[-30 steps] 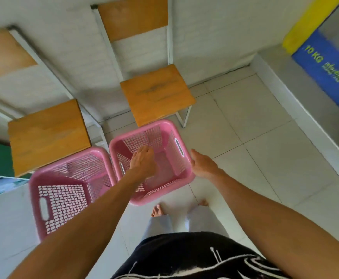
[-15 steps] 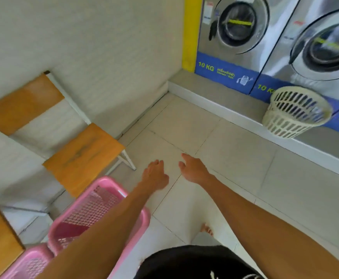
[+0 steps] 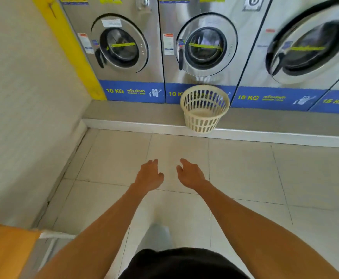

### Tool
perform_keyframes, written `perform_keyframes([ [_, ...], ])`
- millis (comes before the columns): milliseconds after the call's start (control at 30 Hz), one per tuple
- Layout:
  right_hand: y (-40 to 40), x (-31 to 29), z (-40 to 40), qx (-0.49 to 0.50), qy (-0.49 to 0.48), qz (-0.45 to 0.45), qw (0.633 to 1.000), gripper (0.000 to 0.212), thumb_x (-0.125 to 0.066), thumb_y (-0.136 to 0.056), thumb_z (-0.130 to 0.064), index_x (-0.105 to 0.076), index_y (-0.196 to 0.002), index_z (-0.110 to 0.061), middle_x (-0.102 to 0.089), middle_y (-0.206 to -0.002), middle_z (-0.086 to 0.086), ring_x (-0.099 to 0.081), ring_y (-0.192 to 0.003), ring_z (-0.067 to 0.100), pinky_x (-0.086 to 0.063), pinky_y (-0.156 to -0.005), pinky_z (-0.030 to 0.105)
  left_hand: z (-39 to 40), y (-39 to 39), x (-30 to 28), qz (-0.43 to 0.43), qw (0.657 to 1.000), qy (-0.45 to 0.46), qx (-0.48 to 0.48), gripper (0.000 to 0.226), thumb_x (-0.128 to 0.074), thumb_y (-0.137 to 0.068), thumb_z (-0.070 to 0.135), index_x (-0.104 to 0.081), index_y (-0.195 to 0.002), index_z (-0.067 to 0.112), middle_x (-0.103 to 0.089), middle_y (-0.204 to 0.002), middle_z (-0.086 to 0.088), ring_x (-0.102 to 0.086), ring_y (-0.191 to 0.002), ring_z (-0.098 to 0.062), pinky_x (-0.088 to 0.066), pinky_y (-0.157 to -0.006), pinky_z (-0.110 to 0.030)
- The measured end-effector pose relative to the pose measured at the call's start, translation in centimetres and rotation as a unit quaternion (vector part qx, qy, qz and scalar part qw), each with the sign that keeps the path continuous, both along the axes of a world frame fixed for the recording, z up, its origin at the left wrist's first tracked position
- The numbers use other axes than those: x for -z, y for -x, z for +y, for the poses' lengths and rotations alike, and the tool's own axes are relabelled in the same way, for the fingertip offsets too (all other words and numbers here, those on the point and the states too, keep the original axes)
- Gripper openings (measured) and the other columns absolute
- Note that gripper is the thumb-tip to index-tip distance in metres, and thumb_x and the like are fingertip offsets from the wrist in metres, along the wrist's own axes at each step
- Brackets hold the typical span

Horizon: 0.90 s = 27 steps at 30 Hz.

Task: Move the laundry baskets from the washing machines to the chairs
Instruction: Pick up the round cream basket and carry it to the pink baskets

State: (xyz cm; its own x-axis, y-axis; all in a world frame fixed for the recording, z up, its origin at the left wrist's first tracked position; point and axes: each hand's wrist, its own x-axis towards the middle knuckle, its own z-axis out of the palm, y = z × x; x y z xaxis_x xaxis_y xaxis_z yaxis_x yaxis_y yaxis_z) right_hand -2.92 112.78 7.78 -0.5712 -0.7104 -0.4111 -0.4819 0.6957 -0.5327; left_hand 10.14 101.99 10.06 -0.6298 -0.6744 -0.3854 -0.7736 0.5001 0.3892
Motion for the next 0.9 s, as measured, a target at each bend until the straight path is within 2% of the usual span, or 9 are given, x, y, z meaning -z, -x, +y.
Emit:
perform_keyframes([
  [233,10.9,1.7,-1.9,0.059,0.008,-0.01,0.998,0.048,-0.036,-0.107,-0.036,-0.041,-0.153,-0.021,-0.058,-0.144,0.01,-0.056,-0.131,0.032,-0.045,-0.105,0.042,-3.7,11.6,2.6,-0.004,0.998,-0.044,0.054,0.067,-0.051,-0.091,0.025,-0.026,-0.152,0.011,-0.035,-0.153,-0.011,-0.032,-0.14,-0.03,-0.033,-0.113,-0.04],
  [433,22.2,2.6,-5.9,0.089,-0.031,-0.019,0.995,0.048,-0.034,-0.107,-0.034,-0.039,-0.152,-0.019,-0.058,-0.143,0.015,-0.057,-0.128,0.035,-0.048,-0.106,0.046,-10.6,22.2,4.4,-0.01,0.994,-0.1,0.03,0.069,-0.052,-0.093,0.022,-0.02,-0.153,0.011,-0.034,-0.154,-0.012,-0.036,-0.138,-0.032,-0.035,-0.11,-0.038],
  [633,33.3,1.7,-10.4,0.121,-0.05,0.0,0.991,0.05,-0.036,-0.106,-0.036,-0.037,-0.154,-0.021,-0.055,-0.147,0.014,-0.053,-0.133,0.036,-0.043,-0.108,0.046,-18.0,32.4,3.7,-0.015,0.994,-0.101,0.039,0.067,-0.051,-0.09,0.022,-0.025,-0.152,0.015,-0.037,-0.153,-0.012,-0.037,-0.138,-0.031,-0.037,-0.109,-0.039],
  [900,43.6,3.6,-15.3,0.114,-0.065,-0.03,0.991,0.051,-0.036,-0.106,-0.036,-0.036,-0.154,-0.02,-0.056,-0.147,0.011,-0.053,-0.134,0.034,-0.043,-0.108,0.045,-22.6,42.2,4.4,-0.032,0.989,-0.138,0.034,0.063,-0.052,-0.088,0.022,-0.035,-0.149,0.021,-0.043,-0.149,-0.008,-0.048,-0.129,-0.026,-0.043,-0.104,-0.036],
])
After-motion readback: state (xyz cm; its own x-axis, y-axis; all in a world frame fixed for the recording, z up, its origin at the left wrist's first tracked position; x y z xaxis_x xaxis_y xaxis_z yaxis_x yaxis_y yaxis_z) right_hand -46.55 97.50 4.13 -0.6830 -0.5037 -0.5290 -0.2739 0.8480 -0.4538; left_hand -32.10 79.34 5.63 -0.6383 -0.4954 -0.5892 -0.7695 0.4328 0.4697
